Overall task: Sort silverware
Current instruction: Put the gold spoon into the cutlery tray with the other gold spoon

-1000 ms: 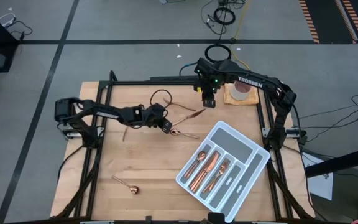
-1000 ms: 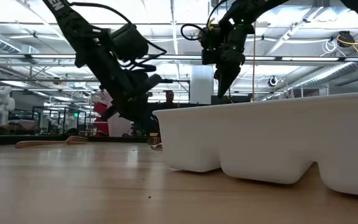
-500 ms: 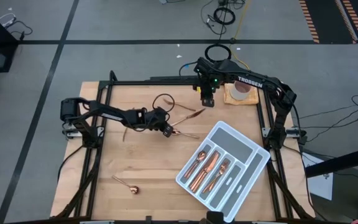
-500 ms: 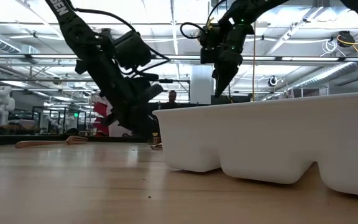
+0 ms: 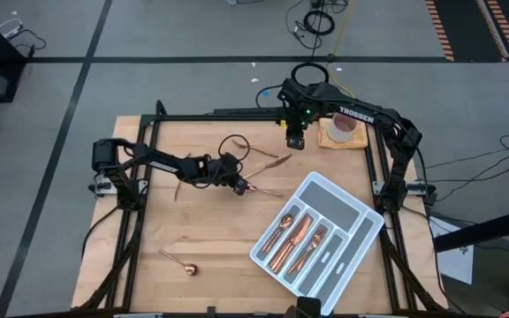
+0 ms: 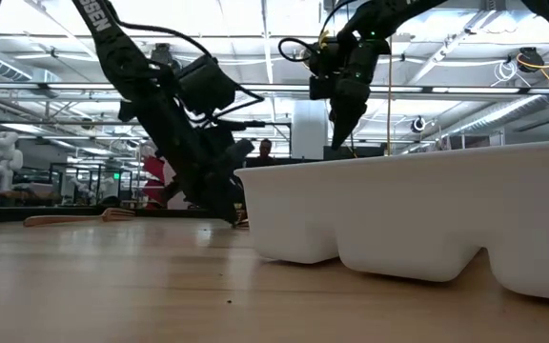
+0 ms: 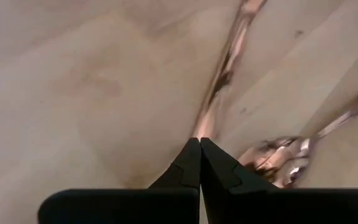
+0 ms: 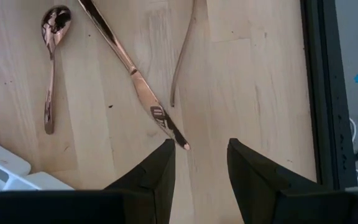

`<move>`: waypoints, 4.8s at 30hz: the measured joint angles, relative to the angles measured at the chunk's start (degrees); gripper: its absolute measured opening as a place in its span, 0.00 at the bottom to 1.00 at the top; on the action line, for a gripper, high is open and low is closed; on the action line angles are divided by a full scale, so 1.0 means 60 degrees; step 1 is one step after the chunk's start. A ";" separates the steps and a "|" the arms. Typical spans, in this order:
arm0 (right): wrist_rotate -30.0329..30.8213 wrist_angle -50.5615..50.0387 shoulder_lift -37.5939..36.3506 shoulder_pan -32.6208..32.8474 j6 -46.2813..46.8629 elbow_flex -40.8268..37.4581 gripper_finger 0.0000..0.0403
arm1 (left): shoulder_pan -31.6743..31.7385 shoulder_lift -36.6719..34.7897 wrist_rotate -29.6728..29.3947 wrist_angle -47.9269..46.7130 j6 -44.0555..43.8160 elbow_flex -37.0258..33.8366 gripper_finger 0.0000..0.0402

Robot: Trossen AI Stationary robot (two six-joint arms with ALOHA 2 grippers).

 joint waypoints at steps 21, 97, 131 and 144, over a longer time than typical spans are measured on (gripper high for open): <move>-0.2422 0.1426 0.0000 -0.1486 0.5850 -0.0982 0.35 | -0.0058 0.0748 0.0225 -0.0171 -0.0249 0.0146 0.00; 0.1094 0.1501 0.3783 0.2601 -0.1075 0.0280 0.52 | -0.0270 0.0948 0.1008 -0.0037 0.1503 0.0062 0.00; 0.1349 0.0695 0.2782 0.2718 0.0077 0.0263 0.01 | -0.0287 -0.1449 0.0927 -0.3041 0.1052 -0.0052 0.08; 0.1096 0.1392 0.3179 0.2987 -0.0702 0.0269 0.41 | -0.0277 -0.1470 0.0737 -0.2992 0.1203 -0.0044 0.08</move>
